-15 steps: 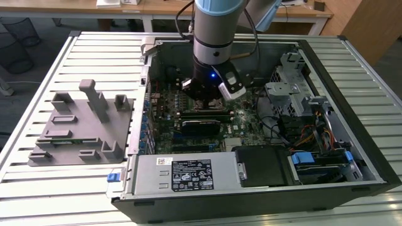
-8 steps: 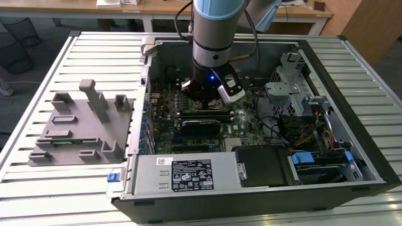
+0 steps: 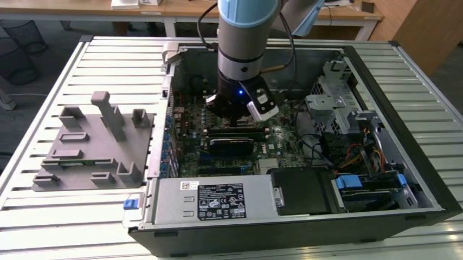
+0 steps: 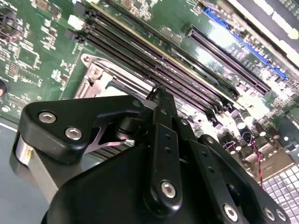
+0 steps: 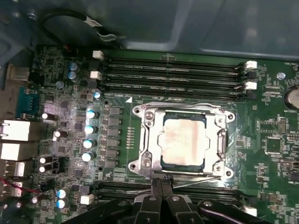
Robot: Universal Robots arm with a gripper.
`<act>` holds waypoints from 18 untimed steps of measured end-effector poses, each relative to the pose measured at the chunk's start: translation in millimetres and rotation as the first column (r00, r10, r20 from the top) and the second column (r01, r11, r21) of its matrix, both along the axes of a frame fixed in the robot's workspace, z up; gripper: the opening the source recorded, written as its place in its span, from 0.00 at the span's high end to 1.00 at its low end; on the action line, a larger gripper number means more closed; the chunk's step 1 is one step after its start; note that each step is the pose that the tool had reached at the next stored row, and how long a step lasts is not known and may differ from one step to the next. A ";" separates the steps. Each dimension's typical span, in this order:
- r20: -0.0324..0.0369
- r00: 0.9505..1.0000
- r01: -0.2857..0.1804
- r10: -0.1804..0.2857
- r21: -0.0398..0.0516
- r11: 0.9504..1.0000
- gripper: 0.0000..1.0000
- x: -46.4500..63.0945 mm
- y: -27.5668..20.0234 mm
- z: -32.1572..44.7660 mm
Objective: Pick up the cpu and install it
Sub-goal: 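Install the second cpu locking lever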
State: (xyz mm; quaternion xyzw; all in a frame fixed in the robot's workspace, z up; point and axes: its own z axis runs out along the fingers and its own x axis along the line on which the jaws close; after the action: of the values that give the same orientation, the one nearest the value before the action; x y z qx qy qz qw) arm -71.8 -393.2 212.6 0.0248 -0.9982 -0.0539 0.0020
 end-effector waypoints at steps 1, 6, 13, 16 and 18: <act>0.000 1.000 0.000 0.000 0.003 1.000 0.89 -1.3 -0.2 -0.4; 0.000 1.000 0.000 0.000 0.011 1.000 0.89 -3.1 -0.2 -5.2; 0.000 1.000 0.000 0.000 0.042 0.999 0.89 -3.3 -1.9 -9.4; 0.000 1.000 0.000 0.000 0.056 0.998 0.89 -3.8 -5.2 -9.8; 0.000 1.000 0.000 0.000 0.060 0.998 0.89 -4.2 -7.6 -10.0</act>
State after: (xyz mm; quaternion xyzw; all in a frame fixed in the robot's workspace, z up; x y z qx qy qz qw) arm -76.0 -400.8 202.7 0.0248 -0.9962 -0.0838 0.0012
